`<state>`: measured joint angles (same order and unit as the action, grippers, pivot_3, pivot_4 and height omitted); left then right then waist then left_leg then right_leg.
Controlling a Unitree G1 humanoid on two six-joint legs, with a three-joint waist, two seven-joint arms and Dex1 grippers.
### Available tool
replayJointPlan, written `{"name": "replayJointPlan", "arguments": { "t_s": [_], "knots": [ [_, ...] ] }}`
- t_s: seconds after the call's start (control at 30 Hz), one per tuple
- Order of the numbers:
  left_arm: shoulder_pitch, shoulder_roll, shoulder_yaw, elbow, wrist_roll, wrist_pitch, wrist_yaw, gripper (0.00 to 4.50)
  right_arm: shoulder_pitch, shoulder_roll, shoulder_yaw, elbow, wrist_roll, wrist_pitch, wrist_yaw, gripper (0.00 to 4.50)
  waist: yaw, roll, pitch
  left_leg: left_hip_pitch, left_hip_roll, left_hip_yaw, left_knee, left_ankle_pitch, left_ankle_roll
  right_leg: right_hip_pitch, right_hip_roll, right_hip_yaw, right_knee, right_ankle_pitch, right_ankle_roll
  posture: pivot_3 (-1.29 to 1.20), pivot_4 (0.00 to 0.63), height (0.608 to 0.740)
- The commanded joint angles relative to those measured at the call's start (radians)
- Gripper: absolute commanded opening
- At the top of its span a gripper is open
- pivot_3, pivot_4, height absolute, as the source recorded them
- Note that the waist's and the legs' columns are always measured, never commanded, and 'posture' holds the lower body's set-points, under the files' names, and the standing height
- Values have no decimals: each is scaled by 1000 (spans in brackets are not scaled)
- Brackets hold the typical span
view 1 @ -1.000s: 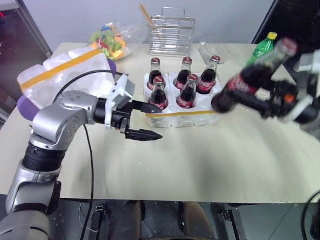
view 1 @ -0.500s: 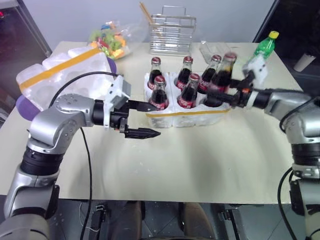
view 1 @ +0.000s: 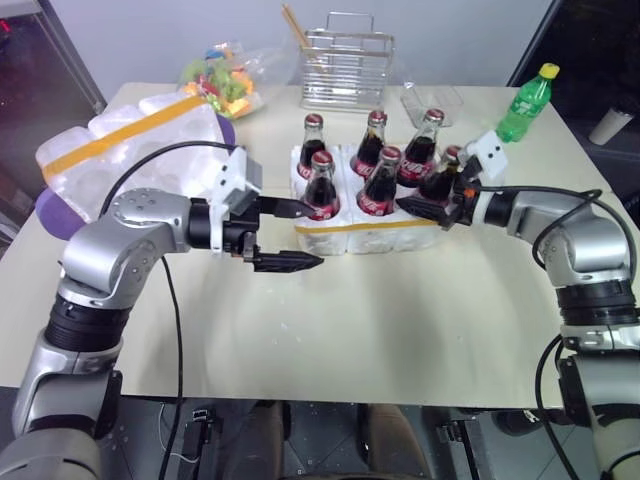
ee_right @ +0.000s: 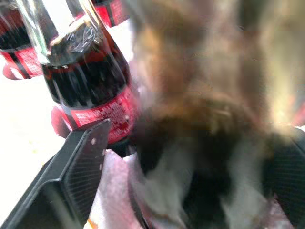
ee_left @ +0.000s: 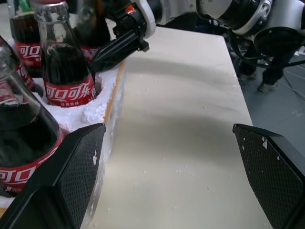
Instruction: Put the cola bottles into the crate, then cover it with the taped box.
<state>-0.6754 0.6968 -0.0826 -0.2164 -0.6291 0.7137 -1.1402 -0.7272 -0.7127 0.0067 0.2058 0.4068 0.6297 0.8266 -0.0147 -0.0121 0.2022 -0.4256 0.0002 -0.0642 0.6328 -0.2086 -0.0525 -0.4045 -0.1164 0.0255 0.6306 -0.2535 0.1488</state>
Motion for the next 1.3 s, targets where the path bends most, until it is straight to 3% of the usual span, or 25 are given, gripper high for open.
{"name": "replayJointPlan", "arguments": {
  "t_s": [0.03,0.2,0.37,0.5,0.63,0.8,0.9,1.1,1.3],
  "knots": [
    [-1,6,39,-20,9,-20,30,4500,-20,-28,-69,-64,29,40,6,4457,0,0,0,0,0,0,0,0,0,0,0,0,0,0,0,0,150,739],
    [18,88,120,-36,25,-22,60,4500,-17,-132,-193,-209,137,141,66,4457,0,0,0,0,0,0,-2,0,0,-2,0,0,1,0,0,0,150,739],
    [19,313,230,24,70,-58,-5,4500,-21,-263,-301,-227,218,202,142,4457,-7,0,0,-1,0,0,-5,0,0,-4,0,0,0,0,0,0,150,739],
    [73,535,309,215,157,-172,-132,4500,49,-332,-321,-252,227,170,228,4457,-12,0,0,0,0,1,-5,0,0,-4,0,0,0,-1,-1,0,150,739],
    [159,765,342,495,234,-311,-349,4500,95,-328,-321,-265,236,152,264,4457,-28,1,0,0,0,2,-5,0,0,-4,0,0,0,-2,-4,0,150,739],
    [169,929,230,783,331,-494,-473,4500,91,-288,-293,-244,222,120,252,4457,-30,1,1,-1,1,3,-6,0,0,-6,0,0,0,-2,-4,0,150,739],
    [125,949,143,871,378,-573,-474,4500,85,-278,-284,-234,217,110,248,4457,-26,2,1,-1,1,3,-6,-1,0,-6,-1,0,0,-2,-4,0,150,739],
    [-209,783,-44,1168,692,-782,-377,4500,75,-281,-294,-220,231,132,223,4457,-18,1,1,-1,1,3,-4,0,0,-5,0,0,1,0,0,0,150,739],
    [-434,655,-130,1389,869,-856,-237,4500,122,-307,-306,-248,222,150,208,4457,-19,-1,1,-2,1,2,-4,0,1,-5,0,0,3,0,0,0,150,739]
  ]
}}
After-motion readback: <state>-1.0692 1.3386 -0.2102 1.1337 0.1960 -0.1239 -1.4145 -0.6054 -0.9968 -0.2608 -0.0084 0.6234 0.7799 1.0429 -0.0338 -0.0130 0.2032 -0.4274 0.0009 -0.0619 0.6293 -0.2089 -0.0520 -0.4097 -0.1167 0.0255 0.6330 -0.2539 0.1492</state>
